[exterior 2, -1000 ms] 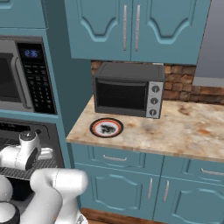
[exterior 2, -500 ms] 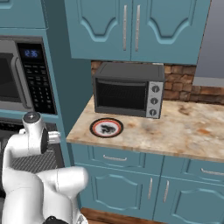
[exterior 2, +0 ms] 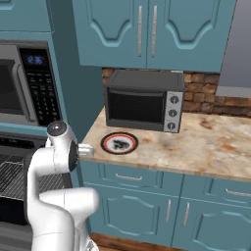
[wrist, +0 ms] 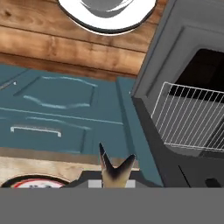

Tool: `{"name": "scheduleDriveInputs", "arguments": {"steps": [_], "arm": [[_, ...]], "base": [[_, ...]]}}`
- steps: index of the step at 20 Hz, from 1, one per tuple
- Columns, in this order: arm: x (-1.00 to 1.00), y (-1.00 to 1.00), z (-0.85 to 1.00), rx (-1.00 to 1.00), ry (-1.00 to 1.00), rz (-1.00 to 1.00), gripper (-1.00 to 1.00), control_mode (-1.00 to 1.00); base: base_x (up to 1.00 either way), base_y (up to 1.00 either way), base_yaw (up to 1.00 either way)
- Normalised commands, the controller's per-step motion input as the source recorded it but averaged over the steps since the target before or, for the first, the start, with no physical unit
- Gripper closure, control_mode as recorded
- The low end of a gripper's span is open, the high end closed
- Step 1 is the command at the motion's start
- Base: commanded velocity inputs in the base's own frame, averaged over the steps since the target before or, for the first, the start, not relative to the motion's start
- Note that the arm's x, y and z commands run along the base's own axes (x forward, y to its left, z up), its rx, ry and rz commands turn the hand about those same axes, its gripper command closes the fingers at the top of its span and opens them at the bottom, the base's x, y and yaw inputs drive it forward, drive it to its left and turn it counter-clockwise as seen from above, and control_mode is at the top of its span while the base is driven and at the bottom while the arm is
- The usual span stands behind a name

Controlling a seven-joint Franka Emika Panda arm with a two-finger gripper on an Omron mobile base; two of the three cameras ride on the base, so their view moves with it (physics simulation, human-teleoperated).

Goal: Take the fish from the oven and place it on the plate on the counter.

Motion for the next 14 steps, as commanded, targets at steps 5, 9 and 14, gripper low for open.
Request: {"name": "scheduleDriveInputs", "arguments": {"steps": [5, 9, 14], "arm": [[0.66, -0.86, 0.10, -0.03, 0.01, -0.25, 1.00, -1.00], [0.96, -0.33, 0.00, -0.07, 0.20, -0.15, 1.00, -1.00], [1.00, -0.03, -0.07, -0.07, 0.35, -0.03, 1.00, -1.00]], "base": [[0.00, 0.00, 0.00], [0.00, 0.00, 0.00], [0.00, 0.00, 0.00]]}}
